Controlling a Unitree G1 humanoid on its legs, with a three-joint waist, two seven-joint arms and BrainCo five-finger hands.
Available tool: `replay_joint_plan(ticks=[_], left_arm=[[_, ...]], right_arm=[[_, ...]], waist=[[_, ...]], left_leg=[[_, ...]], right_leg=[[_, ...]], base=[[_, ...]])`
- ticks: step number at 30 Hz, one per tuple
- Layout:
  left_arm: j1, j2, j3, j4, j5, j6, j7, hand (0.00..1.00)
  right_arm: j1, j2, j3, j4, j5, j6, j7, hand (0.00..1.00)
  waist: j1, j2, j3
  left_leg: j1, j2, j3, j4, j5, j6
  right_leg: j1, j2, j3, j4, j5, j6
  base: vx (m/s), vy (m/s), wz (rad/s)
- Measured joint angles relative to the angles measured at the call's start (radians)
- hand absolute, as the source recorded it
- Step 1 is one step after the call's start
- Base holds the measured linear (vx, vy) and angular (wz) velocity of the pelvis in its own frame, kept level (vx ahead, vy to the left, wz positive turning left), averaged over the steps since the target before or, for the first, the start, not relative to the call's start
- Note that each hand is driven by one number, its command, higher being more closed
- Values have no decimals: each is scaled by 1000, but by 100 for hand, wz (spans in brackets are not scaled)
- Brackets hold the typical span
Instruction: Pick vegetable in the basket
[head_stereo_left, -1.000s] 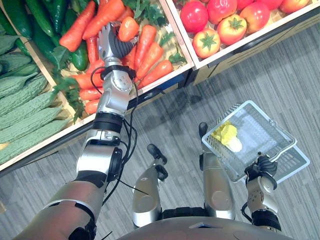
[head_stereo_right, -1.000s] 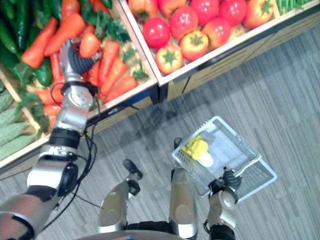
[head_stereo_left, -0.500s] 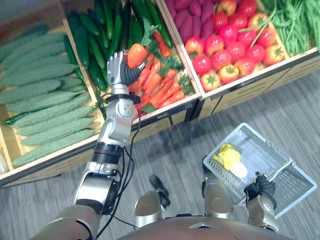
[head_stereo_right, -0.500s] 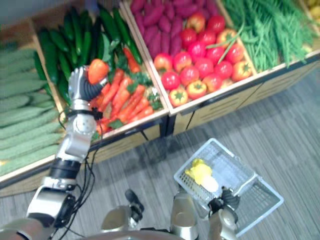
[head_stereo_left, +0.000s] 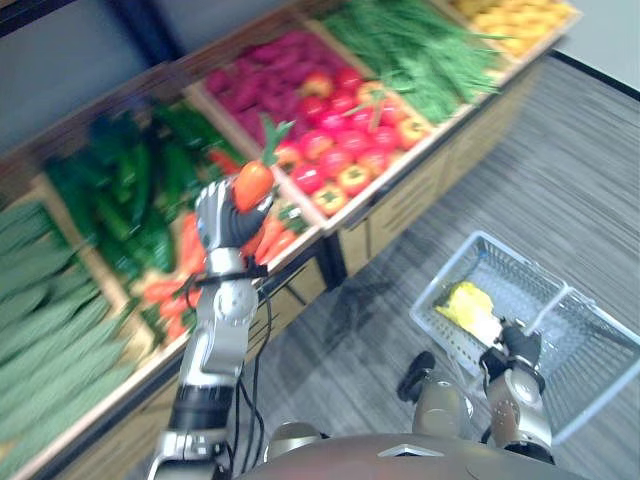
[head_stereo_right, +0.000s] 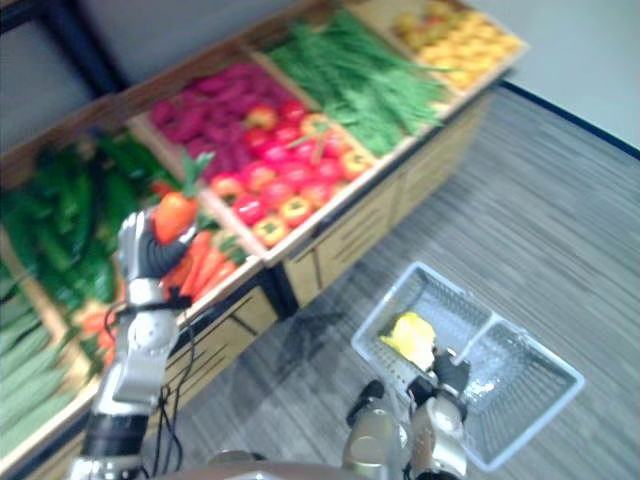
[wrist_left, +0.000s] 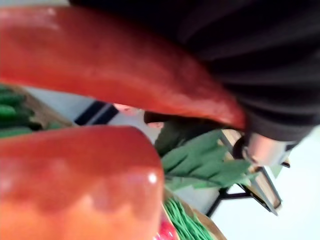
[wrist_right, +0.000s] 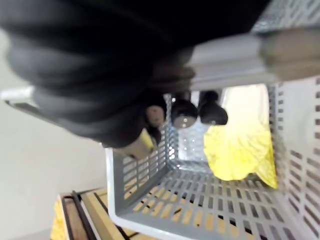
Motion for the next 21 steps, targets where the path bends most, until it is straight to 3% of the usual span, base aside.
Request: replay_joint_plan(ticks=[1,2,3,4,6,8,9,10,11,12,16,17,21], left_arm=[[1,-3,-44,3,-10,-13,-6,100],[-2,-10,-90,20,-10,-34,-8,100],[-3,-14,-115,36,-10,-42,-14,100],[-10,-21,-143,57,-12,-48,-26,100],[4,-41,-194,115,-35,-61,-27,100],[16,-46,-216,138,-49,-61,-26,100],[16,-53,-228,154,-56,-61,-26,100],[15,-63,-246,155,-64,-60,-23,100],[14,-66,-261,155,-75,-60,-22,100],[8,-72,-287,166,-88,-61,-22,100],[-91,-67,-361,249,-121,-60,-25,100],[-109,-64,-382,272,-137,-58,-25,100],[-160,-53,-416,308,-176,-53,-22,100]], right_arm=[[17,0,36,-41,5,1,15,100],[33,-2,72,-94,11,1,24,100],[36,-6,91,-112,21,1,33,100],[35,-20,128,-126,29,1,41,100],[29,-42,249,-148,45,0,67,100],[19,-43,325,-152,62,0,92,100],[9,-44,375,-162,68,0,104,100],[9,-49,412,-189,77,-1,114,100],[11,-57,432,-205,86,-1,120,100],[15,-65,466,-218,100,1,133,100],[17,-31,536,-244,127,1,141,100],[-8,-30,570,-244,143,2,142,100],[-45,-35,634,-259,198,1,147,100]], waist=[[0,3,-2],[-2,11,-4],[-2,11,-3],[-1,9,-3],[20,10,-3],[32,5,-2],[49,2,-3],[66,8,-9],[73,22,-16],[78,48,-41],[61,-37,-64],[59,-48,-65],[50,-50,-65]], left_leg=[[-20,71,-55,146,36,61],[-75,89,-192,260,-6,91],[-112,66,-275,293,-43,72],[-164,7,-394,311,-96,70],[-269,-172,-658,254,-221,93],[-334,-273,-812,179,-256,99],[-385,-344,-938,111,-258,86],[-416,-379,-1033,-5,-216,57],[-420,-366,-1056,-77,-156,60],[-426,-338,-1040,-104,-63,97],[-341,-362,-955,-260,-17,117],[-324,-366,-927,-277,-13,118],[-310,-380,-916,-293,-11,122]], right_leg=[[9,46,52,-21,-13,-22],[18,79,99,-47,-16,-35],[23,93,128,-54,-17,-37],[29,109,183,-60,-19,-41],[77,151,313,-102,-12,-53],[105,163,392,-121,-12,-52],[114,164,448,-127,-9,-45],[120,182,498,-143,6,-14],[128,200,520,-157,12,-2],[142,227,552,-164,18,19],[58,194,601,-32,-30,67],[38,191,602,6,-35,75],[43,173,600,-1,-34,77]], base=[[193,-132,-162],[154,-78,-147],[171,-58,-131],[195,-22,-153],[220,23,-201],[197,77,-160],[154,80,-172],[173,115,-172],[117,107,-155],[255,172,-106],[200,121,-54],[119,96,-62],[56,67,-16]])
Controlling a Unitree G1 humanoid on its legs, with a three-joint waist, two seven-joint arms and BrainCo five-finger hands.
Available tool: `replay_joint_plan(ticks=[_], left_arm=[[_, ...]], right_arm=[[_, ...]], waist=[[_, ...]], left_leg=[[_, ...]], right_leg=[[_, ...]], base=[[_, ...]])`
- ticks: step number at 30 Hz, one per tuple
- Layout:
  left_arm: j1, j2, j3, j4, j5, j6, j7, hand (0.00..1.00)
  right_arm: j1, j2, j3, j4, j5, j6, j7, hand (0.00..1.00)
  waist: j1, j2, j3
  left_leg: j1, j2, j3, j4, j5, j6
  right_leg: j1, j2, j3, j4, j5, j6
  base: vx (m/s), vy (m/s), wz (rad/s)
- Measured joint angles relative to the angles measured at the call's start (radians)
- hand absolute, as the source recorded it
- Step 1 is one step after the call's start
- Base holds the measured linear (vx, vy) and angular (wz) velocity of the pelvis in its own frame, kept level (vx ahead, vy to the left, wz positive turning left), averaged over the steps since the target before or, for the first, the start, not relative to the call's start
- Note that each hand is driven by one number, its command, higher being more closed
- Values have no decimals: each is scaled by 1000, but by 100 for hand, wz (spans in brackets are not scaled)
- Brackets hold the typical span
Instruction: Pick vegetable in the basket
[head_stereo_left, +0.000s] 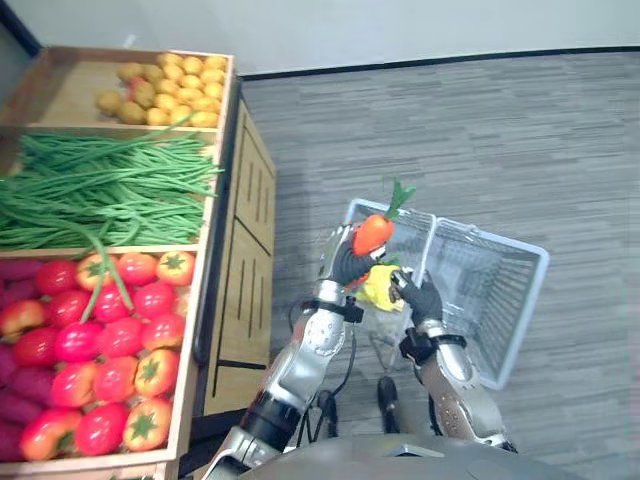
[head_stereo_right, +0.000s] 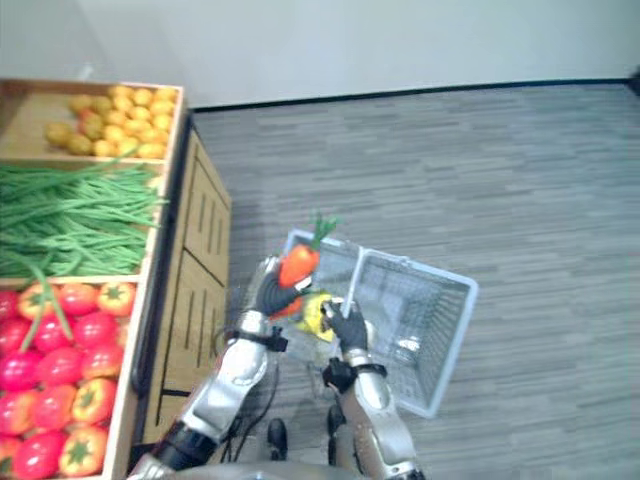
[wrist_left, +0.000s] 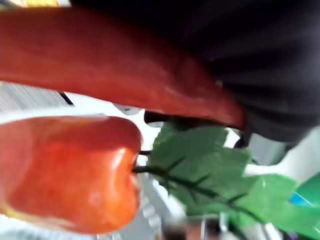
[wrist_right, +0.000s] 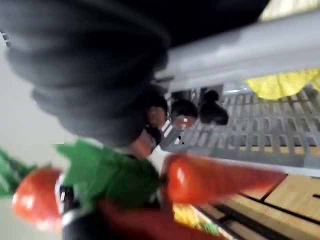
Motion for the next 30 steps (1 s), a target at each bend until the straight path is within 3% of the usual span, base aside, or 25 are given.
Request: replay_joint_plan(ticks=[3,10,11,17,20,24,25,28,30], left_arm=[[-23,13,-8,30,-30,2,7,100],[-49,44,-11,124,-73,-2,27,100],[-50,43,-11,137,-73,-6,27,0],[-47,-1,-19,260,-75,-9,24,0],[-86,-49,-35,344,-63,0,32,0],[-96,-35,-9,447,-58,83,41,0],[-78,-12,-9,450,-61,87,33,0],[-30,-4,3,373,-82,90,30,0],[37,9,18,216,-124,57,15,0]], right_arm=[[-7,-1,29,-4,34,0,0,100],[-7,-73,124,-8,184,14,-1,100],[-5,-81,126,-8,185,15,-1,100],[68,-114,97,-25,200,27,0,100],[119,-107,35,-42,204,27,4,100],[195,-95,-58,-149,224,26,32,100],[212,-83,-97,-170,219,23,40,100],[208,-15,-242,-150,163,11,24,100],[206,19,-364,-86,97,11,-16,100]], waist=[[5,-7,-4],[25,-15,-5],[25,-16,-5],[25,-50,-5],[18,-52,-6],[-20,-52,-5],[-32,-53,-6],[-33,-53,-6],[-31,-49,-8]], left_leg=[[-4,-7,-6,-16,0,0],[-35,0,42,-35,3,5],[-35,-1,43,-36,3,5],[-33,-3,44,-37,3,5],[-27,-5,51,-39,4,7],[-1,-4,72,-52,7,11],[3,-3,71,-52,7,11],[5,-3,74,-53,7,11],[8,-3,73,-54,6,10]], right_leg=[[21,-9,-1,-80,0,0],[68,-4,9,-282,125,4],[69,-4,9,-287,128,6],[88,-6,12,-331,157,8],[91,-7,19,-334,159,10],[103,-5,33,-335,152,15],[101,-5,30,-335,148,14],[101,-6,23,-335,145,10],[104,-6,18,-335,144,12]], base=[[1,42,7],[0,14,-19],[0,12,-6],[-1,2,-1],[-39,15,-7],[-27,11,-16],[0,0,0],[-10,1,0],[12,5,2]])
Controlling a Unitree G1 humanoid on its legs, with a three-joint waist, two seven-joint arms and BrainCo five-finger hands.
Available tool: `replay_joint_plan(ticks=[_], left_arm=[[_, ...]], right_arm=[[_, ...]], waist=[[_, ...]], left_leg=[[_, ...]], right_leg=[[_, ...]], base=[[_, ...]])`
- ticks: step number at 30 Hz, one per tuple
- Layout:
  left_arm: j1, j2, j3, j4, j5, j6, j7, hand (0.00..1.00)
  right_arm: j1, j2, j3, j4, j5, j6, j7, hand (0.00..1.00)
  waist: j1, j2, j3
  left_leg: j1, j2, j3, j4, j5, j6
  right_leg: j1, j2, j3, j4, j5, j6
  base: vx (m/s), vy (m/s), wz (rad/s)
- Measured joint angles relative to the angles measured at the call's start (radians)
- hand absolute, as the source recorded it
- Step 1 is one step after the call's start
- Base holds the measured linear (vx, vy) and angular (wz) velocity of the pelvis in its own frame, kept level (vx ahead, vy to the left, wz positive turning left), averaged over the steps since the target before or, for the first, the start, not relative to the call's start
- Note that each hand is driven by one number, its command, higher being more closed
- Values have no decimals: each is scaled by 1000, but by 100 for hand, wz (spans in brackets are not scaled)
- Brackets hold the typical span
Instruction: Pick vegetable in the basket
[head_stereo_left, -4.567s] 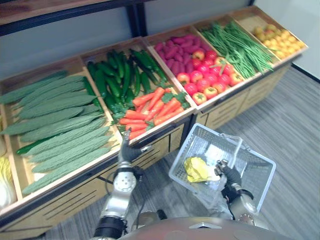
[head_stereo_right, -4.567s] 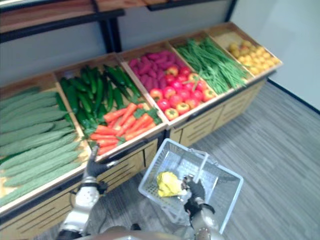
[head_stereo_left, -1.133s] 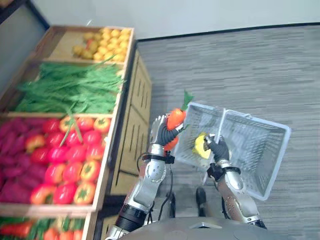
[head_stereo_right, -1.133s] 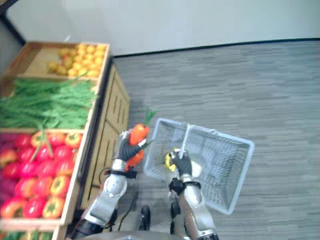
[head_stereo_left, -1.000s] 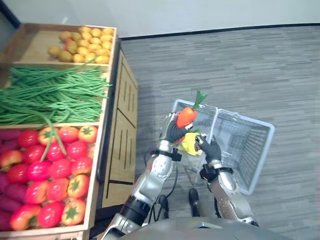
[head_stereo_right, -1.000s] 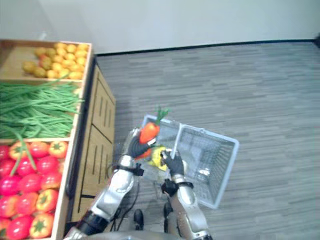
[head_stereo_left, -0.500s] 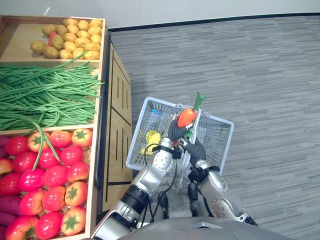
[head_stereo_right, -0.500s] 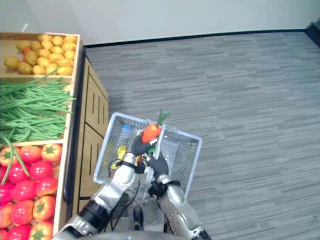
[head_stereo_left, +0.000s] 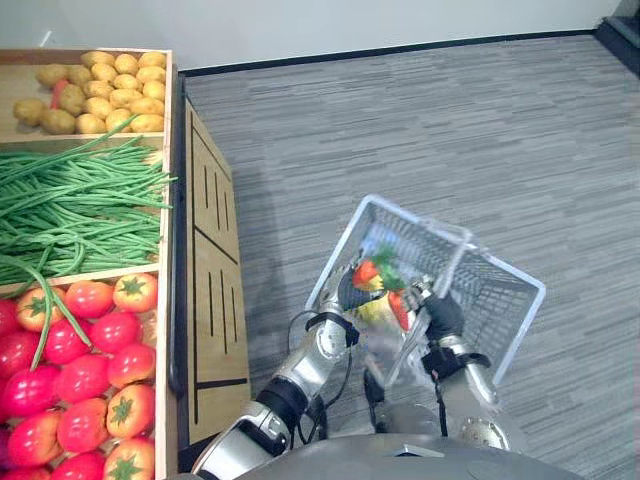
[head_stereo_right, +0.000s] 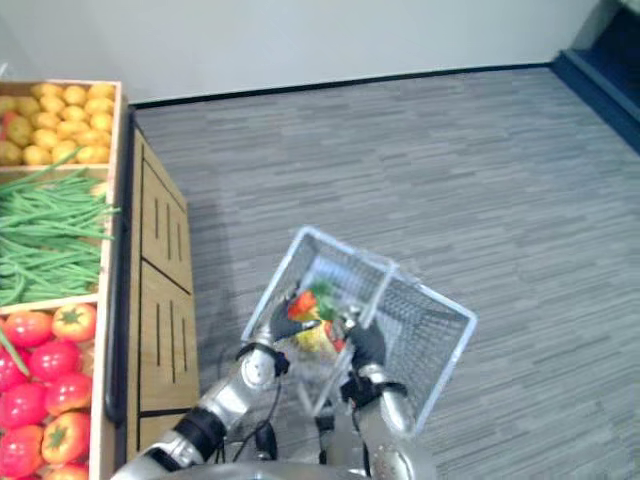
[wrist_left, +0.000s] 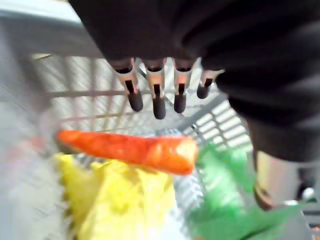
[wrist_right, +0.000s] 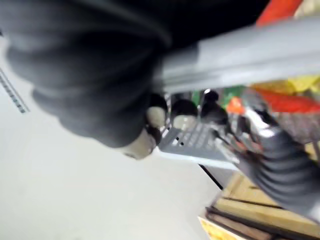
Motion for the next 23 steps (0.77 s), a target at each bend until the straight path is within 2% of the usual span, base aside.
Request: replay_joint_plan(ticks=[2,3,5,6,9,11,12,14,18,23], left_arm=[[61,0,59,-106,-43,-20,-15,0],[105,0,122,-158,-80,-29,-20,0],[141,4,178,-196,-106,-33,-24,0],[184,5,245,-233,-150,-36,-36,0],[232,11,338,-277,-184,-40,-37,0],[240,22,354,-276,-193,-40,-37,0],[240,26,374,-274,-237,-40,-37,0],[237,20,394,-255,-269,-42,-36,0],[215,24,445,-93,-297,-40,-33,0],[143,32,495,395,-298,-18,-48,0]], right_arm=[[-5,16,-93,62,-54,0,-28,100],[-7,29,-167,91,-89,0,-54,100],[-13,30,-221,118,-114,0,-72,100],[-16,29,-283,153,-126,1,-93,100],[-15,38,-387,228,-167,4,-125,100],[-24,37,-433,287,-193,11,-137,100],[-38,37,-489,352,-220,25,-156,100],[-45,37,-523,402,-233,33,-167,100],[-48,37,-573,509,-259,50,-191,100],[-101,37,-608,650,-281,76,-194,100]], waist=[[1,13,-8],[0,27,-16],[0,36,-19],[4,45,-26],[8,53,-34],[9,53,-34],[7,54,-34],[6,57,-37],[-6,71,-48],[-14,73,-49]], left_leg=[[1,0,0,0,0,-1],[3,0,-1,0,-2,-2],[13,0,-1,-2,-2,-3],[32,2,-1,-13,-3,-3],[36,3,-7,-20,-3,-3],[45,3,-9,-25,-3,-3],[59,3,-13,-30,-3,-3],[65,4,-17,-32,-3,-4],[66,8,-27,-33,-3,-4],[93,19,-17,-33,-12,-18]], right_leg=[[1,0,-3,0,-1,1],[3,0,-4,0,0,0],[12,1,-4,0,0,1],[25,4,-6,-1,-6,8],[30,4,-16,-6,-16,12],[39,4,-19,-6,-19,9],[51,4,-22,-6,-23,7],[59,4,-28,-6,-25,8],[63,5,-41,-6,-29,12],[87,10,-58,-6,-37,14]], base=[[42,13,2],[53,16,0],[38,12,-1],[0,0,0],[7,7,9],[-7,4,5],[-3,7,6],[-1,4,10],[-1,-2,6],[-2,-8,-4]])
